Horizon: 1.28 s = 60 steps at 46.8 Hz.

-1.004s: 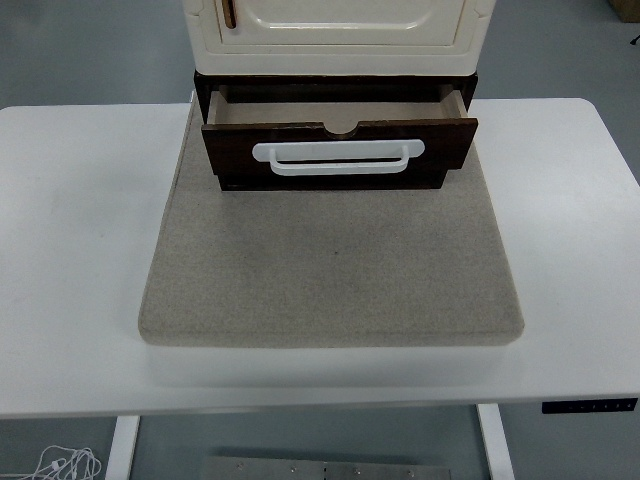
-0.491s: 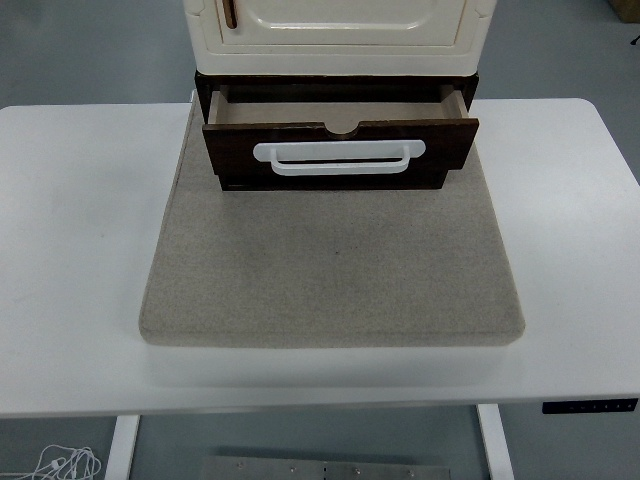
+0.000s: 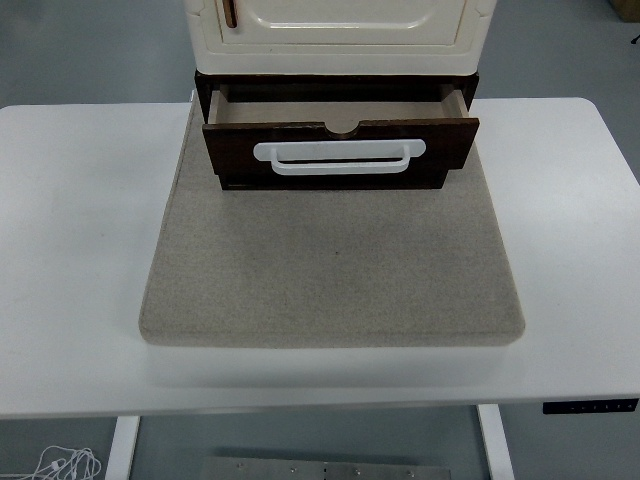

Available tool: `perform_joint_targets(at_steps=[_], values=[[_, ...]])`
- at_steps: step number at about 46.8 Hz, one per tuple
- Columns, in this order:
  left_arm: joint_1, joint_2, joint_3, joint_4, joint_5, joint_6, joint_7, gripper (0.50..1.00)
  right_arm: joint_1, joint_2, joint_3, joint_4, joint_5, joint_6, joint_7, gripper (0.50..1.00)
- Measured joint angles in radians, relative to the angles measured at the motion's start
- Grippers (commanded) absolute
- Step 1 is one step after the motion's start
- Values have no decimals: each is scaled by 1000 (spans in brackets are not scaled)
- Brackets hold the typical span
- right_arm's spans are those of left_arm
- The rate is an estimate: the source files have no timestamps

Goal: Open the drawer under the combination cabinet

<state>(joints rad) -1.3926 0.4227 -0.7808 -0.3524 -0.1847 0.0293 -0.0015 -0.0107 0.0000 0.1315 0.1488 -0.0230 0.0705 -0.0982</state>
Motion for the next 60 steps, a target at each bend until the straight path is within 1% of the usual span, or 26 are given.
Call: perform_joint_targets(at_steps=[7,10,14,21,29,35,45,60], values=[[95,-21,0,0,-53,-127,-7,1000,0,0,0,0,0,0,0,926],[124,-33,0,5,-59,-162,-23,1000,0,0,0,0,0,0,0,928],[153,-61,1,29,-60,-193,-57,1000,0,0,-1,0,0,0,0,926],[176,-89,-1,68,-64,-263,-66,1000,0,0,-1,0,0,0,0,926],[193,-127,-4,85,-71,-271,-65,1000,-3,0,0,0,0,0,0,926],[211,-153,-11,87,-111,-267,-60,1000,-6,0,0,0,2,0,0,928],[234,-165,-19,89,-125,-277,-60,1000,-5,0,0,0,2,0,0,928],[248,-197,-34,89,-131,-269,-69,1000,-2,0,0,0,3,2,0,928]])
